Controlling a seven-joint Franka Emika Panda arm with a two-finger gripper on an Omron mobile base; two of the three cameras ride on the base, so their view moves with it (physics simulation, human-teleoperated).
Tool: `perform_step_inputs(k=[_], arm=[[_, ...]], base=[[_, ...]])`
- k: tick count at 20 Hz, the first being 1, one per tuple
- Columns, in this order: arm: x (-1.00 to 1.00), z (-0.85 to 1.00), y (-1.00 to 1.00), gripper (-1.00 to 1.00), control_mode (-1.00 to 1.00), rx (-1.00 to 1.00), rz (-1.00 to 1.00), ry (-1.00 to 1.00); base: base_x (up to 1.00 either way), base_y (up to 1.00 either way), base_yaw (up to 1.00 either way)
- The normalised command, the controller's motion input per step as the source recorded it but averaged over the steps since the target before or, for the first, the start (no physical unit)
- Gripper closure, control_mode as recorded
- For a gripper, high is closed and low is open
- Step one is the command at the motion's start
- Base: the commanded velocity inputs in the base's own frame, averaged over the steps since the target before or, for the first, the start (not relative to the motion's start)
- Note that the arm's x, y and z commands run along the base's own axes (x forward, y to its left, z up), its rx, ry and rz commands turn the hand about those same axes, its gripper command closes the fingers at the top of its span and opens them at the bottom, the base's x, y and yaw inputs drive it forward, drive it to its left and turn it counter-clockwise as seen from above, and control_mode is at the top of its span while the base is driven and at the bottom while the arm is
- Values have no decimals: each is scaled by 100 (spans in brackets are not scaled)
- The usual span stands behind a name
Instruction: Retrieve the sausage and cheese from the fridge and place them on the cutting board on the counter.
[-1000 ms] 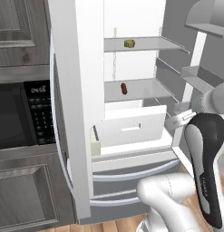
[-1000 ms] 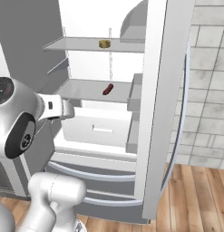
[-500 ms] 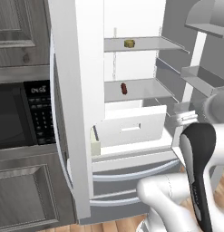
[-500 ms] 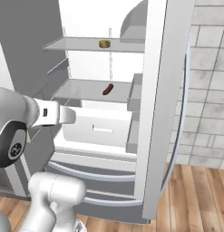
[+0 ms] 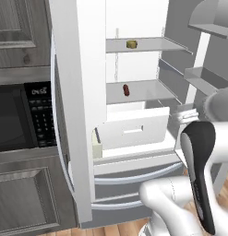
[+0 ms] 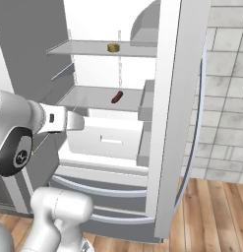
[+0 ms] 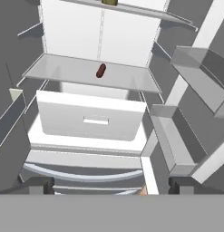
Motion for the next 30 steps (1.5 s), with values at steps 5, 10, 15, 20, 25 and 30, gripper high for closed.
perform_step_inputs(k=[5,10,15,20,25,30], arm=[[65,-1,1,-100,-100,0,5,0],[14,0,0,-100,100,0,1,0],[0,0,0,-100,100,0,0,0],[0,0,0,-100,100,0,0,0],[0,0,0,-100,100,0,0,0],[0,0,0,-100,100,0,0,0]], base=[[0,0,0],[43,0,2],[4,-4,0],[39,0,0],[52,0,0],[48,0,0]])
